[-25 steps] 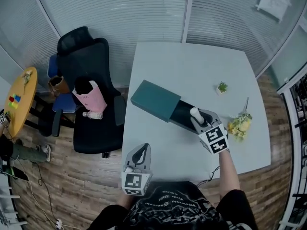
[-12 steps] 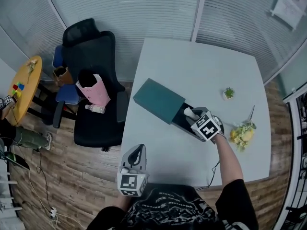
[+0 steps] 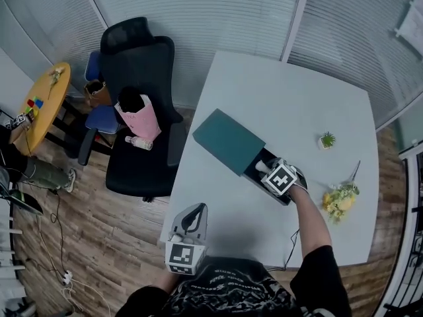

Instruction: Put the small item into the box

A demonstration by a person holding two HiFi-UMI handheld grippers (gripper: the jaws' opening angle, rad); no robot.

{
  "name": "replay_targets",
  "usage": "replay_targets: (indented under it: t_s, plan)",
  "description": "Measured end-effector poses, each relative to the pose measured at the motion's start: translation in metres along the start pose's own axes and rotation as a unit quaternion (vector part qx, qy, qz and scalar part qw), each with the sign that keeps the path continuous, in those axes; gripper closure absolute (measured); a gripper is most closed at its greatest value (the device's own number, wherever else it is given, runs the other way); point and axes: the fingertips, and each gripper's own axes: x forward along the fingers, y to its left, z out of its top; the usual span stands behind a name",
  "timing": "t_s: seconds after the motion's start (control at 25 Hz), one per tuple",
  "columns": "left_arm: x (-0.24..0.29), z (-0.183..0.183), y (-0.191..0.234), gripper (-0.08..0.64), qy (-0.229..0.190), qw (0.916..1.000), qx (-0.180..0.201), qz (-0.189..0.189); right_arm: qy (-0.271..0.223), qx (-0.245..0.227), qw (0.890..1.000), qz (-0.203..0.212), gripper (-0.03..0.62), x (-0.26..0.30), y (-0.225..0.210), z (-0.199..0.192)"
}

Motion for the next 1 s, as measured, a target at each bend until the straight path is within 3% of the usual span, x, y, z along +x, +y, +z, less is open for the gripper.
replay_targets:
  t_s: [0.24,0.32,0.48,0.56,0.64,0.76,0.84,1.0]
  plan:
    - [-0.005,-0.008,0.002,0.543,0.011,0.9999,-0.001,0.007,0.034,-0.012,0.999,0.01,0.449,0.01,0.0,-0.008]
    - [-0.006,-0.009,0.003,0.543,0.015,0.9999,-0.001,0.008,0.04,0.009,0.998,0.042,0.448,0.014,0.012,-0.012]
    - [-0.006,-0.009,0.005,0.543,0.015,0.9998,-0.004,0.008,0.026,0.041,0.997,0.063,0.445,0.016,0.016,-0.008]
    - [-0.006,-0.008,0.004,0.543,0.014,0.9999,-0.004,0.005,0.031,0.041,0.998,0.038,0.437,0.015,0.007,-0.01]
    - [-0.007,-0.008,0.004,0.543,0.013,0.9999,-0.002,0.003,0.036,0.052,0.997,0.04,0.413,0.015,0.01,-0.014]
    - [-0.011,-0.01,0.007,0.543,0.012,0.9999,-0.007,0.002,0.026,0.061,0.998,0.024,0.303,0.009,0.001,-0.011]
    - [-0.013,-0.012,0.006,0.543,0.01,0.9999,-0.013,0.001,0.0,0.066,0.998,-0.003,0.293,-0.003,-0.011,-0.004]
    - [-0.015,-0.014,0.006,0.543,0.007,0.9999,-0.011,-0.009,-0.056,0.09,0.994,-0.017,0.293,-0.029,-0.014,0.016]
